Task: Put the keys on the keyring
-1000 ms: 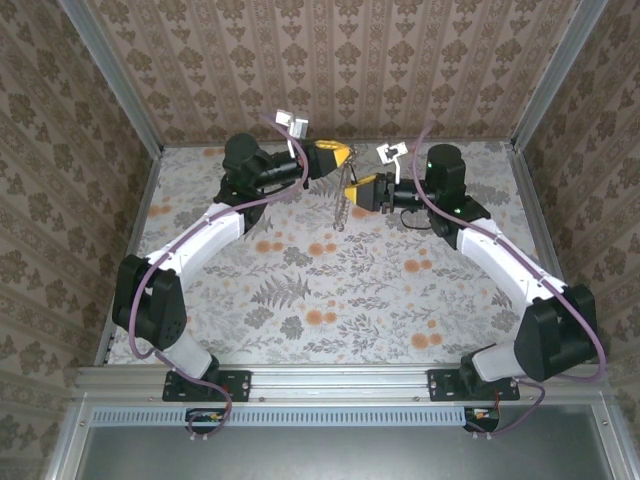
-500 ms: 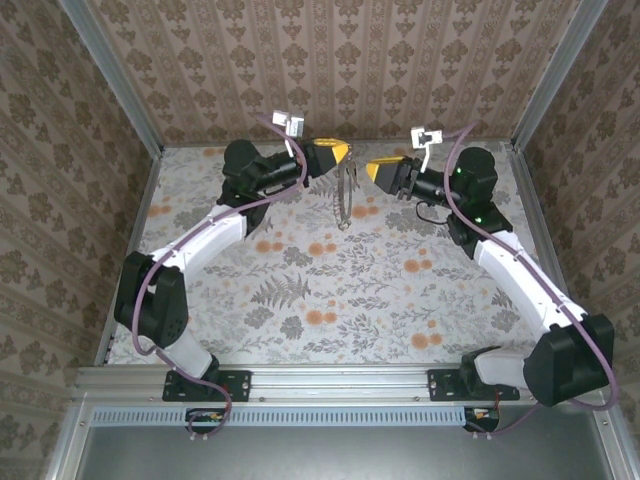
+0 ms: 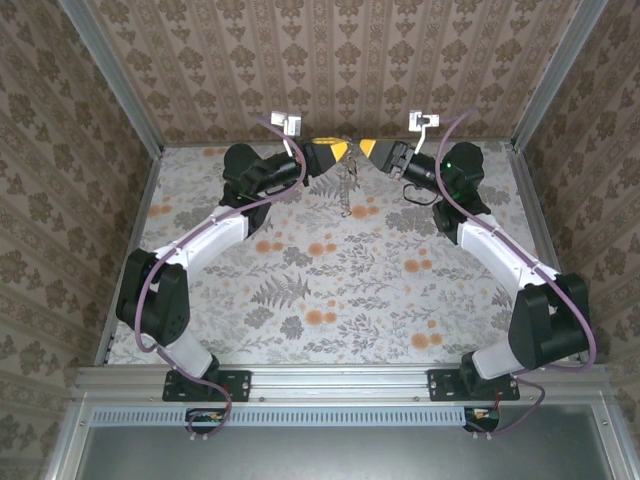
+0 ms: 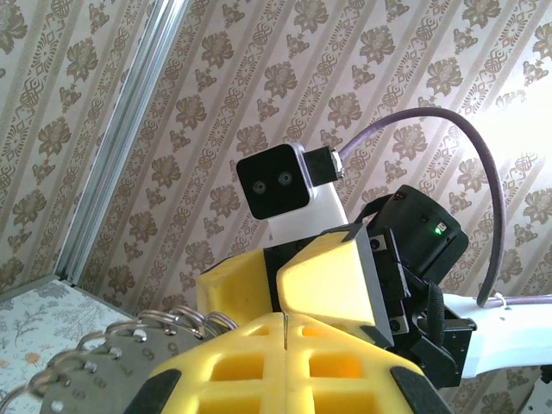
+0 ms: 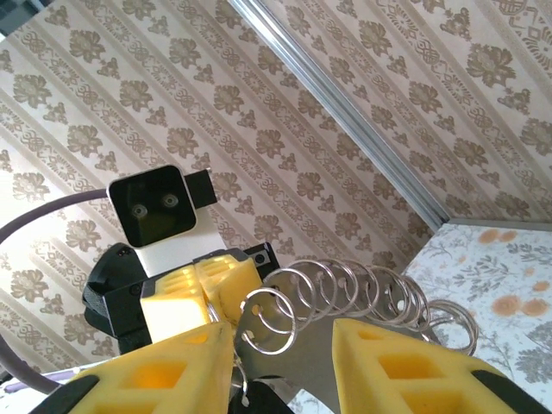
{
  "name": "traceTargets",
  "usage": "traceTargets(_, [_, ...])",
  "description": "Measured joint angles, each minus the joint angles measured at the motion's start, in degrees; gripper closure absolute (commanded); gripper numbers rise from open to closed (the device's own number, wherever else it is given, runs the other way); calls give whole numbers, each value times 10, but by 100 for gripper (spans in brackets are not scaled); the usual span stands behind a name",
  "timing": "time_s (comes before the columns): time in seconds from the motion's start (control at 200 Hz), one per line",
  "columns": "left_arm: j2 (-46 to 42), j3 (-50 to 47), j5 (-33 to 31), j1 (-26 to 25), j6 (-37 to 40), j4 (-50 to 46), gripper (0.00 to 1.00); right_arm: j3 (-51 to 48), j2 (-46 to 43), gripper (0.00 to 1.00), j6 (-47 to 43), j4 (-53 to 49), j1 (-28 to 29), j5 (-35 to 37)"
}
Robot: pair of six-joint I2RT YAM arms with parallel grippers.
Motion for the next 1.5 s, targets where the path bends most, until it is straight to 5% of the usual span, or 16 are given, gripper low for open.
traceTargets(1.11, [15,0,0,0,-22,26,100,9,19,73,24,40,24,-15])
traceTargets(1.295, [16,0,0,0,-22,28,100,9,19,83,30,44,24,-15])
traceTargets(1.5, [17,0,0,0,-22,31,100,9,24,76,38,51,24,-17])
